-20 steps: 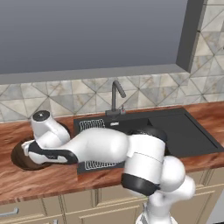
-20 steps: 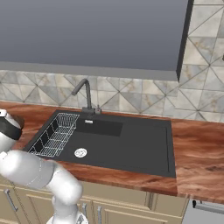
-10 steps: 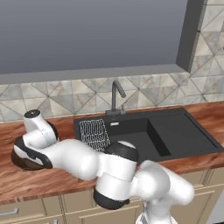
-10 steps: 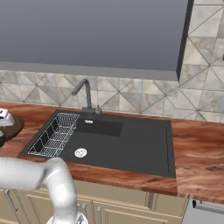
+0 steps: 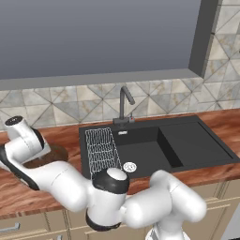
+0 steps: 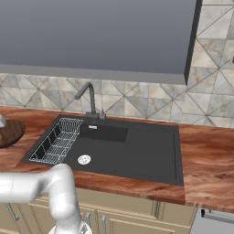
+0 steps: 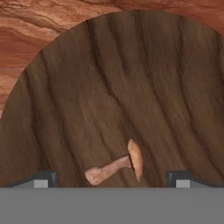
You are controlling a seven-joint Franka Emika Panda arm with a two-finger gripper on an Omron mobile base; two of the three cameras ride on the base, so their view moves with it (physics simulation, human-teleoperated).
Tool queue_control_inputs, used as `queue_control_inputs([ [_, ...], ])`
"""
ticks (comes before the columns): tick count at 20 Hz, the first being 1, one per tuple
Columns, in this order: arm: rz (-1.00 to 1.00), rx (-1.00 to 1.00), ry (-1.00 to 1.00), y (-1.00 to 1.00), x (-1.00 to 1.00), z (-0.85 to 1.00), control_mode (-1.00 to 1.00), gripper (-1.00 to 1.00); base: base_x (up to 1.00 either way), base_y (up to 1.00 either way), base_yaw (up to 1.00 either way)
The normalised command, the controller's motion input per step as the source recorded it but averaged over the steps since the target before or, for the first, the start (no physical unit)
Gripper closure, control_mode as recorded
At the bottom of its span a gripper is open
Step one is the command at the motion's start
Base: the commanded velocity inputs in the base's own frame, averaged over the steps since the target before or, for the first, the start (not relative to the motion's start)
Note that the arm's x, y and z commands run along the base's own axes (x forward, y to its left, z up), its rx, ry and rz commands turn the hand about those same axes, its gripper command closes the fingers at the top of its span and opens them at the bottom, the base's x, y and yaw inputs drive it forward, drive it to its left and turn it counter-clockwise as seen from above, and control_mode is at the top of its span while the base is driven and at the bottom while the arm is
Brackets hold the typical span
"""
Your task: Pick the mushroom from the sink and place it in the bowl. Then pick the bowl and place it in the microwave. Then close the microwave door and press the start button.
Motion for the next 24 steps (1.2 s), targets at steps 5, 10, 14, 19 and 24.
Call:
queue_control_inputs([
  [5,0.06,-0.10,0.00,0.36,-0.18,-0.01,-1.00,-1.00,0.00,0.00,0.00],
  [10,0.18,-0.11,0.08,0.15,-0.09,-0.22,-1.00,-1.00,0.00,0.00,0.00],
  [14,0.14,-0.13,0.21,0.00,0.03,-0.12,-1.00,-1.00,0.00,0.00,0.00],
  [19,0.09,-0.10,0.08,0.00,0.00,-0.13,-1.00,-1.00,0.00,0.00,0.00],
  [24,0.06,-0.01,0.00,0.00,-0.16,0.12,-1.00,-1.00,0.00,0.00,0.00],
])
